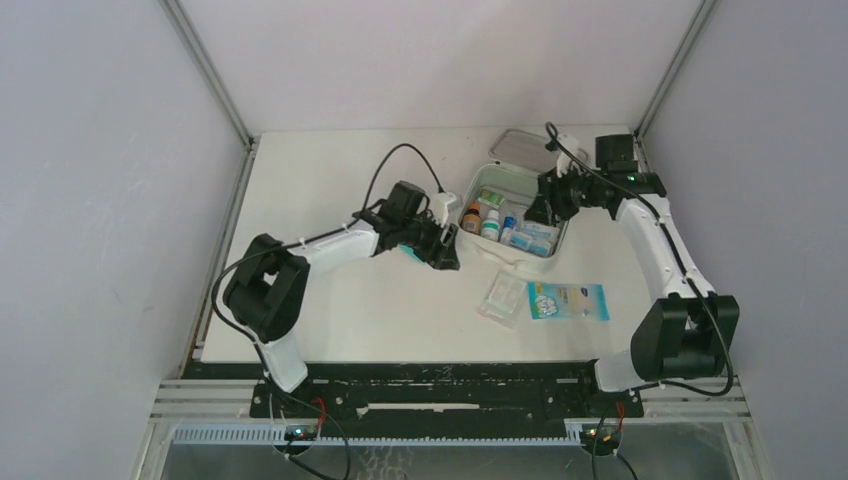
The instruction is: Organize the medicine kit
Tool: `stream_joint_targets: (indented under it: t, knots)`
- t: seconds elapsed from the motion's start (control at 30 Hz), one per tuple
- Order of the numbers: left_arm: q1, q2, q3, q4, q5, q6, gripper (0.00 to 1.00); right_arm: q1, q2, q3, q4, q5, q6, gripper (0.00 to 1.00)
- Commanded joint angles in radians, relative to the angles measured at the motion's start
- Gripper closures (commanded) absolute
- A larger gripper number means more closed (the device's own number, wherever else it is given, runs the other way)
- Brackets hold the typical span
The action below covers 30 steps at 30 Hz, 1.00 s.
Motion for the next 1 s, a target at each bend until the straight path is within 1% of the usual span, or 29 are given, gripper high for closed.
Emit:
stream_joint_targets:
  t: [0.0,0.07,0.13,0.2,0.27,0.3,0.37,0.43,0.6,0.8,0.9,0.97]
  knots:
    - [-0.112,-0.086,-0.031,0.097,-0.137,-0.053,0.36,-0.062,-0.091,-0.05,0.063,0.019,0.051,0.49]
    - [-0.154,-0.073,-0.032,0.089,-0.174,-0.05,0.32,-0.077,-0.114,-0.074,0.078,0.032,0.046,0.49]
    - [-0.178,-0.061,-0.026,0.074,-0.245,-0.023,0.28,-0.084,-0.131,-0.09,0.086,0.041,0.04,0.48]
    - [-0.185,-0.05,-0.004,0.036,-0.343,0.024,0.24,-0.088,-0.139,-0.103,0.087,0.033,0.03,0.48]
    - [-0.184,-0.049,0.025,-0.003,-0.47,0.094,0.2,-0.09,-0.142,-0.125,0.088,0.029,0.022,0.48]
    - [-0.179,-0.056,0.029,-0.009,-0.535,0.128,0.17,-0.09,-0.141,-0.128,0.089,0.028,0.021,0.48]
    - [-0.165,-0.069,0.03,-0.013,-0.618,0.189,0.02,-0.092,-0.135,-0.131,0.088,0.026,0.019,0.48]
    - [-0.148,-0.059,0.046,-0.033,-0.684,0.24,0.0,-0.093,-0.129,-0.132,0.089,0.025,0.013,0.48]
    - [-0.092,0.056,0.152,-0.123,-0.677,0.293,0.0,-0.095,-0.118,-0.131,0.087,0.032,0.005,0.48]
    - [-0.032,0.183,0.278,-0.203,-0.589,0.304,0.0,-0.097,-0.113,-0.133,0.086,0.036,-0.001,0.48]
    - [-0.02,0.235,0.325,-0.236,-0.559,0.298,0.02,-0.098,-0.113,-0.135,0.084,0.037,-0.002,0.48]
    - [-0.018,0.251,0.332,-0.238,-0.552,0.294,0.04,-0.102,-0.114,-0.138,0.085,0.034,-0.003,0.48]
